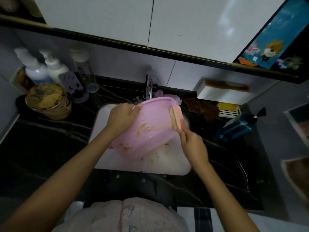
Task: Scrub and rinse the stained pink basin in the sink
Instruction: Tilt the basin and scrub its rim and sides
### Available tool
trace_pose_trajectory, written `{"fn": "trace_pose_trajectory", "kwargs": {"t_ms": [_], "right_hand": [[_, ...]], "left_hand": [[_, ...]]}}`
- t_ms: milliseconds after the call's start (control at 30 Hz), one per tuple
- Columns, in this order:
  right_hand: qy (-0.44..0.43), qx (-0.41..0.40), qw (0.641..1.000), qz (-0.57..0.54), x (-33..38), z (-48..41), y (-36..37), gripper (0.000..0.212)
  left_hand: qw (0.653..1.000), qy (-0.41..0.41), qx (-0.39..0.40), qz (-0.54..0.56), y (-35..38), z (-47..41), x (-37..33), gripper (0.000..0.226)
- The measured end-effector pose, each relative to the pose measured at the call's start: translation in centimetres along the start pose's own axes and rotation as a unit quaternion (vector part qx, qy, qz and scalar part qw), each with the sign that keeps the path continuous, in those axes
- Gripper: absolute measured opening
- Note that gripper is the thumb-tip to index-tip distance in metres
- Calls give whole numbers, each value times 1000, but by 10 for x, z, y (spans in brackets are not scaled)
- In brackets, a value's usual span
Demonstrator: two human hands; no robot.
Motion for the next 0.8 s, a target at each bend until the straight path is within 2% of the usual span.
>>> {"fn": "trace_pose_trajectory", "kwargs": {"t_ms": [133,200,300,367,467,500,533,633,667,733,800], "right_hand": [[-106,51,992,46,42,30,32,51],[-80,46,994,52,16,31,26,51],[13,-13,996,-88,-12,0,11,46],[-17,-12,992,-127,17,1,20,47],[-114,14,993,-16,47,28,52,51],[-119,6,993,9,40,32,51,51],[-96,-3,995,-1,26,26,46,51],[32,-50,987,-149,-12,-9,30,45],[38,-60,983,-168,-7,-10,30,44],[-9,-36,986,-165,26,3,47,48],[-87,28,991,-102,64,32,71,55]], "left_hand": [[999,-22,3,29,-6,0,11,57],[998,-28,-3,47,-12,2,19,60],[999,-30,0,33,-11,2,15,60],[999,-34,1,17,-9,0,12,58],[999,-42,-7,33,-12,0,23,59],[998,-41,-7,38,-13,0,25,60],[998,-39,-5,42,-12,1,26,59],[999,-32,-7,35,-10,1,22,56],[999,-34,-9,31,-10,1,21,56],[998,-48,-13,29,-12,0,25,58],[998,-58,-17,33,-16,-2,28,59]]}}
Point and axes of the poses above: each hand's wrist, its own z-axis away from the middle knuckle, its own y-axis out of the palm, x = y × z, the point moved 8 cm from there along -z, towards the middle knuckle, and after that the axes turned 13 degrees about x, right-handed, at the moved point
